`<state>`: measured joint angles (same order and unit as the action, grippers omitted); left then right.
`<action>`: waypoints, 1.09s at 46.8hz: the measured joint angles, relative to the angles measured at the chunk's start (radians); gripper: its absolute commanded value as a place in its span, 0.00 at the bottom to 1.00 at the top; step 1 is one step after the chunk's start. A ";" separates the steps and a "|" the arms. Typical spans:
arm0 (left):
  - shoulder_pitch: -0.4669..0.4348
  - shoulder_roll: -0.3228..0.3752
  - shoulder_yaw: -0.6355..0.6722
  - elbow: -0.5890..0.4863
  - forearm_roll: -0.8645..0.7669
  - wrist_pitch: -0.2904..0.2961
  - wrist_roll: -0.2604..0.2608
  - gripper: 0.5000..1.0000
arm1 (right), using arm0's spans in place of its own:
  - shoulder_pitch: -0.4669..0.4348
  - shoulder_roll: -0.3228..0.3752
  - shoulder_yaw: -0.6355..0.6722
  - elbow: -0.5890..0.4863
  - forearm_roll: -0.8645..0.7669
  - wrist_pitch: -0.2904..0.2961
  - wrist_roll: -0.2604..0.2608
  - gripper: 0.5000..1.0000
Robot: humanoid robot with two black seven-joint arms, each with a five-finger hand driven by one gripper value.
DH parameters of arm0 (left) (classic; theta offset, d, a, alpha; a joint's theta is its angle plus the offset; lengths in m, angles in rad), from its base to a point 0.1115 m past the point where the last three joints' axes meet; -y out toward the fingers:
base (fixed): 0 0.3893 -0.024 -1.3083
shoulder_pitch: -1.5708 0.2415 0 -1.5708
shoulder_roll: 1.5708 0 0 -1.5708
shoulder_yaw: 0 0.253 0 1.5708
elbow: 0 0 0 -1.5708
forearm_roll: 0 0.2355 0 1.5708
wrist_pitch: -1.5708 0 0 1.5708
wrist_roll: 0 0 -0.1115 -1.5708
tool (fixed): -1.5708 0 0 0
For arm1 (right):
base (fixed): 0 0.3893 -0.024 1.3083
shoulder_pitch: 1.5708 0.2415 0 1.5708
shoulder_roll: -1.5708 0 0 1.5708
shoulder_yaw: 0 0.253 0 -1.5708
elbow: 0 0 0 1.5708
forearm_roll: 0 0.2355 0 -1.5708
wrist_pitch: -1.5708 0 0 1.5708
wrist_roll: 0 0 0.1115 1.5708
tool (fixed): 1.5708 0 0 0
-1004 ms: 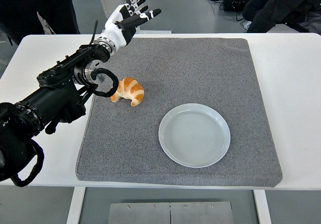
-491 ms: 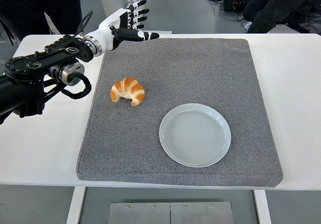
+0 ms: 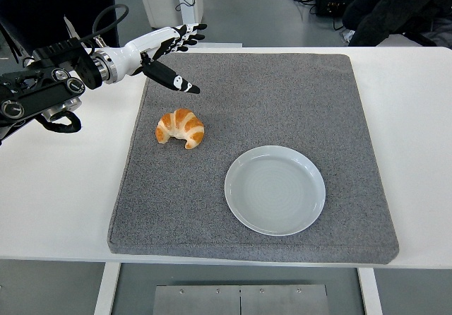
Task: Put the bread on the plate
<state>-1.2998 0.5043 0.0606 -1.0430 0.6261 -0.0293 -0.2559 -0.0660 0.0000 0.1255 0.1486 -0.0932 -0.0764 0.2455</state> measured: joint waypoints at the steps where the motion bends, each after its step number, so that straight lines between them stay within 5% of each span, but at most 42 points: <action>1: 0.000 0.004 0.000 -0.006 0.010 0.000 0.000 1.00 | 0.000 0.000 0.000 0.000 0.000 0.000 0.000 1.00; 25: -0.050 0.139 0.076 -0.181 0.423 -0.009 -0.005 1.00 | 0.000 0.000 0.000 0.000 0.000 0.000 0.000 1.00; 38: -0.022 0.123 0.101 -0.099 0.497 -0.007 0.005 1.00 | 0.001 0.000 0.001 0.003 0.001 0.000 0.000 1.00; 51: 0.016 0.032 0.111 -0.021 0.506 0.090 0.006 1.00 | 0.002 0.000 0.000 0.003 0.001 0.000 0.000 1.00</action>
<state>-1.2841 0.5365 0.1711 -1.0637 1.1317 0.0610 -0.2501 -0.0644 0.0000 0.1259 0.1519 -0.0925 -0.0768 0.2454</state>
